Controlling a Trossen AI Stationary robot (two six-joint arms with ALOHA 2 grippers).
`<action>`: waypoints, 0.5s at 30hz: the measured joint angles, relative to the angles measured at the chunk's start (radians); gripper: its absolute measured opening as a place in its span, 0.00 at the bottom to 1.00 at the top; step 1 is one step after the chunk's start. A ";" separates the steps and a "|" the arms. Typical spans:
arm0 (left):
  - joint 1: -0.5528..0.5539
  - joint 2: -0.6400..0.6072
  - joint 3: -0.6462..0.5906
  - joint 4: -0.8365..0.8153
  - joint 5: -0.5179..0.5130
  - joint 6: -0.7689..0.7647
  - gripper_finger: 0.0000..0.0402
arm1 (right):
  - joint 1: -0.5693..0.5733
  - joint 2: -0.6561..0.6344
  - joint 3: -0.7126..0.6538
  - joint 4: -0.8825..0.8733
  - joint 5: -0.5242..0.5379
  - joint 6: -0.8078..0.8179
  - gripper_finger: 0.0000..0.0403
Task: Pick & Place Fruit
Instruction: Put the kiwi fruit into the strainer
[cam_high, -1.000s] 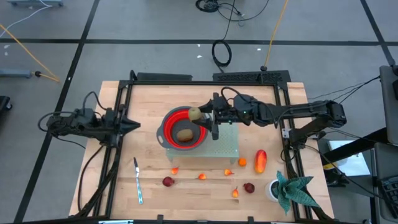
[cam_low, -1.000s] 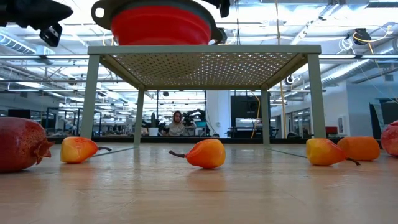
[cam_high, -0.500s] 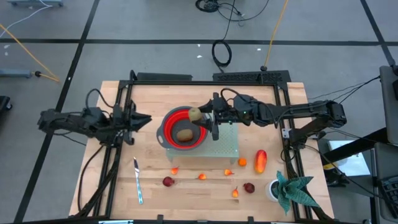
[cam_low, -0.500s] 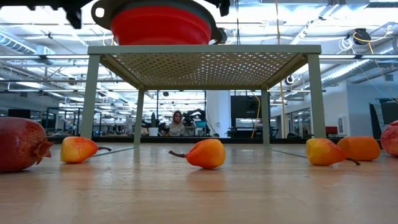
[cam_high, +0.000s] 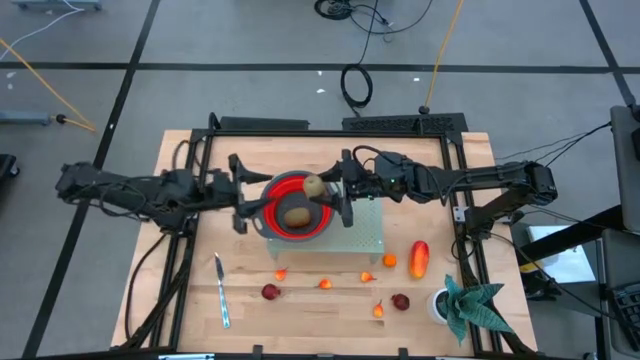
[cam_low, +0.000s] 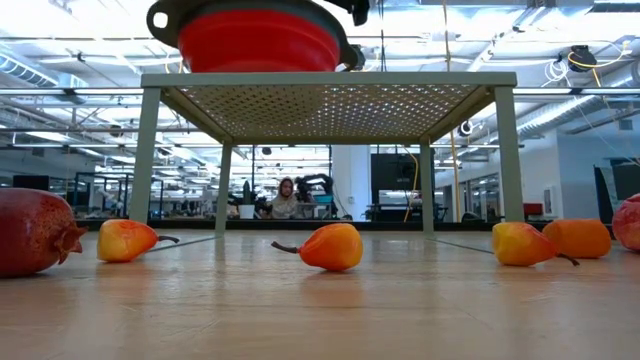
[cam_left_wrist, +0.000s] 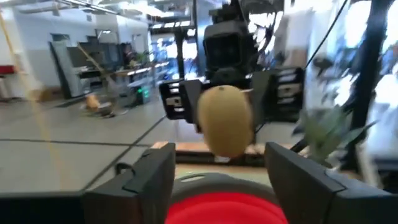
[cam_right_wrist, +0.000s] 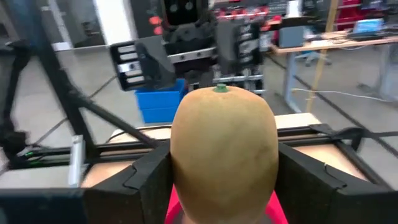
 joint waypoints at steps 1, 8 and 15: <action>0.000 0.029 0.034 -0.028 -0.021 0.022 0.64 | 0.000 0.000 0.000 0.000 -0.014 0.002 0.57; 0.000 0.196 0.233 -0.180 -0.081 0.123 0.71 | 0.000 0.000 0.000 0.001 -0.114 0.043 0.55; -0.031 0.322 0.363 -0.284 -0.092 0.188 0.71 | 0.001 -0.003 -0.001 -0.012 -0.154 0.045 0.56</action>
